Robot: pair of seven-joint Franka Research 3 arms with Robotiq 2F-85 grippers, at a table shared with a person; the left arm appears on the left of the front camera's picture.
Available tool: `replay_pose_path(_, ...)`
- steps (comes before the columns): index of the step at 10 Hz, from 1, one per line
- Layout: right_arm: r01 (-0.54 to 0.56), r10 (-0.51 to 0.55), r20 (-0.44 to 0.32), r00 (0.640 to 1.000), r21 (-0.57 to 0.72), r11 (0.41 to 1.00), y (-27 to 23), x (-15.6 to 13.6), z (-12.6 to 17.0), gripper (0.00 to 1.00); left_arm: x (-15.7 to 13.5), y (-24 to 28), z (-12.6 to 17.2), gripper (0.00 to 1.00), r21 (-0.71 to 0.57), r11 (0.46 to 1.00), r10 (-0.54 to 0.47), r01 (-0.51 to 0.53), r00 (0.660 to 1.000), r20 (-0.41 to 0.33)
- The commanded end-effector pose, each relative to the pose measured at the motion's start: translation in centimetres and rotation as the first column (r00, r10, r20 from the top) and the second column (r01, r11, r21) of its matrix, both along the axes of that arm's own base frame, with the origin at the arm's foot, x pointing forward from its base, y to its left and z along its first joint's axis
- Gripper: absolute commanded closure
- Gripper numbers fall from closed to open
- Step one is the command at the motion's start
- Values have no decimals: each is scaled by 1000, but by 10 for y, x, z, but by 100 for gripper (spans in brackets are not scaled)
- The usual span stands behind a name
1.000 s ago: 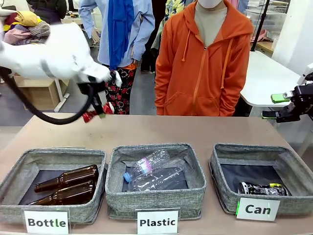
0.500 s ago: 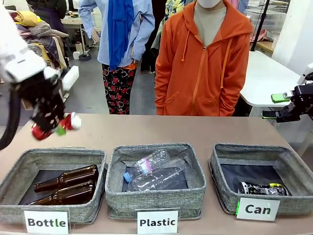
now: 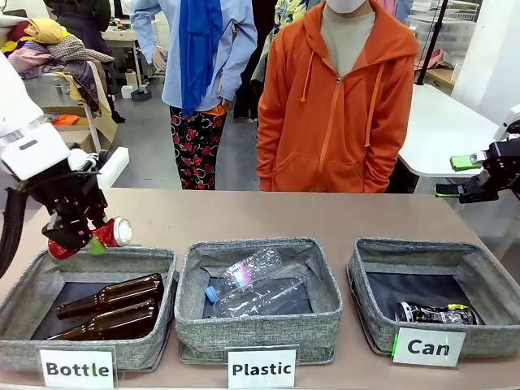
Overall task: Sort the can waste into the basket.
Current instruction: Pick up the can waste from the table and place it in the right Fabric basket.
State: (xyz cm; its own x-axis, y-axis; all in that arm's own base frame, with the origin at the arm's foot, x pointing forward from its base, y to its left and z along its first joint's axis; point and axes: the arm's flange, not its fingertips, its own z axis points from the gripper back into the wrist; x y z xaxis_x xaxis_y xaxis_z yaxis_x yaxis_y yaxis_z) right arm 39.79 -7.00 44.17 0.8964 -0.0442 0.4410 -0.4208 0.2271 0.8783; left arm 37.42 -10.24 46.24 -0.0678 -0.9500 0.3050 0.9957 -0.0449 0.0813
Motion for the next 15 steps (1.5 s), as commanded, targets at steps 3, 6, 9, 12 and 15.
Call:
replay_pose_path(3, 60, -56, 28, 998, -182, 981, -4, -11, 18, 0, 1, -33, 6, 58, -91, 995, -23, 32, 996, 92)
replay_pose_path(6, 97, -103, 15, 995, -506, 857, -61, -66, 35, 0, 5, -197, 72, 58, -153, 956, -190, 251, 925, 328)
replay_pose_path(9, 286, -246, 151, 957, -617, 733, -137, -144, 43, 0, 6, -375, 85, 58, -4, 877, -436, 480, 801, 411)
replay_pose_path(12, 488, -415, 262, 871, -555, 674, -185, -204, 24, 0, 18, -528, 65, 58, 17, 807, -552, 590, 745, 373)
replay_pose_path(15, 434, -387, 212, 897, -585, 685, -184, -197, 39, 0, 22, -605, 18, 58, 1, 773, -615, 634, 750, 246)
